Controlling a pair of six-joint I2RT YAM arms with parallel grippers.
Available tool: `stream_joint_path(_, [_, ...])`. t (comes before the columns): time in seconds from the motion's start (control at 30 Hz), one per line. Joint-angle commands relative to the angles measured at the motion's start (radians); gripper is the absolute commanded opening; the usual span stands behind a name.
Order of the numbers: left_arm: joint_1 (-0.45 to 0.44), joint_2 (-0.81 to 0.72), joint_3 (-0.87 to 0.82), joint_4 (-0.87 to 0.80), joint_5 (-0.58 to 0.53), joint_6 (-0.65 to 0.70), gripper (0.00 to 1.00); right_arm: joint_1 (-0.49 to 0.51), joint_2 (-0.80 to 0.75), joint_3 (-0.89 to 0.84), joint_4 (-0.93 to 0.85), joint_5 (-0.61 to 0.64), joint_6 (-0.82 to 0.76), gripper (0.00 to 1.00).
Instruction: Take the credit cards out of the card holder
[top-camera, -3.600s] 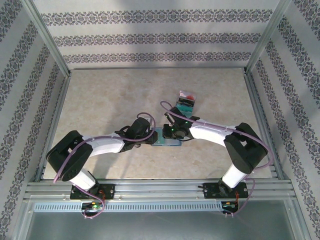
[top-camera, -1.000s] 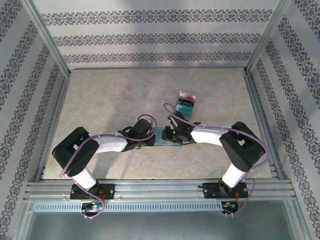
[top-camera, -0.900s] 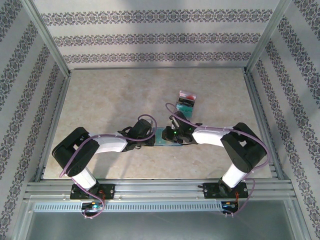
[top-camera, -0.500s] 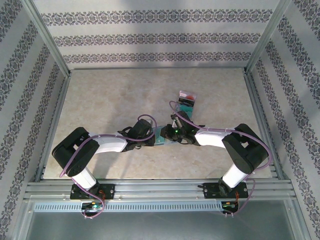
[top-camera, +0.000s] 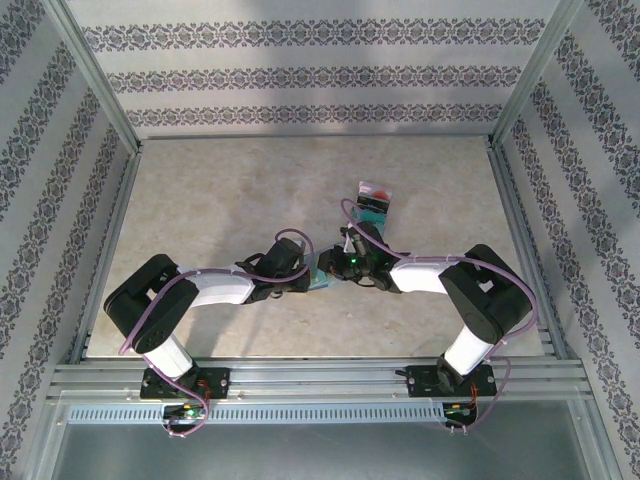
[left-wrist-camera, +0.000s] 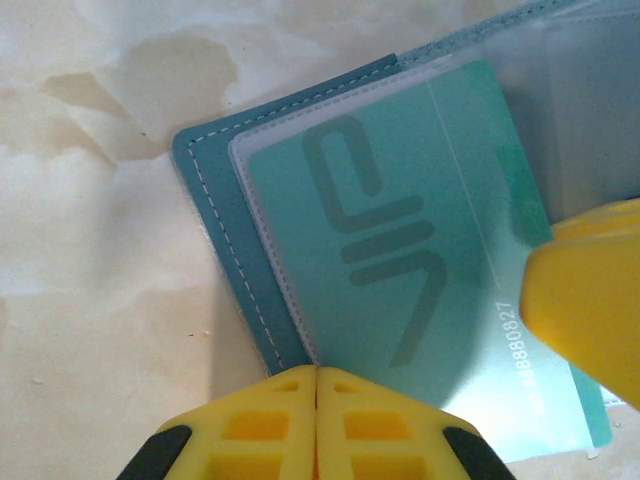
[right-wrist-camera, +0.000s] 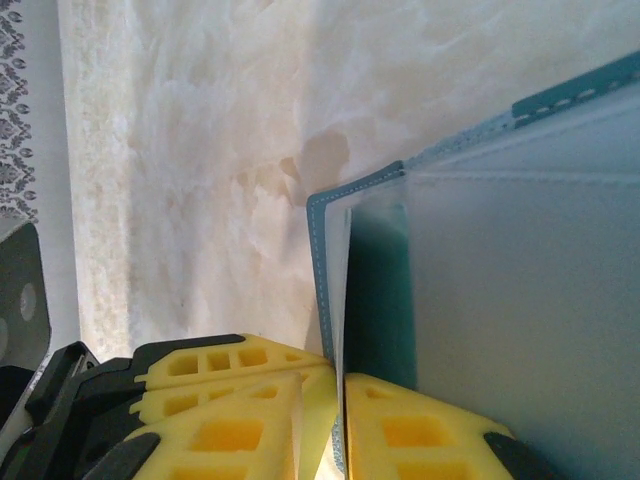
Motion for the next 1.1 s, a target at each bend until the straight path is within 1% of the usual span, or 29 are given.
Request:
stream_joint_path(0.0, [-0.008,0.006,-0.012,-0.025,-0.010,-0.007,0.07,-0.007,-0.011,-0.029,0.078,-0.093,0.028,0.18])
stream_joint_path(0.13, [-0.008,0.004,-0.009,-0.036,-0.016,-0.005,0.07,-0.024,-0.022,-0.043,0.093,-0.111,0.029,0.14])
stream_joint_path(0.5, [-0.007,0.006,-0.003,-0.050,-0.022,0.003,0.07,-0.051,-0.058,-0.073,0.095,-0.112,0.031,0.13])
stream_joint_path(0.8, [-0.006,0.007,-0.005,-0.052,-0.024,0.002,0.07,-0.055,-0.054,-0.074,0.101,-0.114,0.038,0.18])
stream_joint_path(1.07, [-0.007,0.014,-0.003,-0.048,-0.022,-0.001,0.07,-0.067,-0.060,-0.082,0.104,-0.120,0.039,0.18])
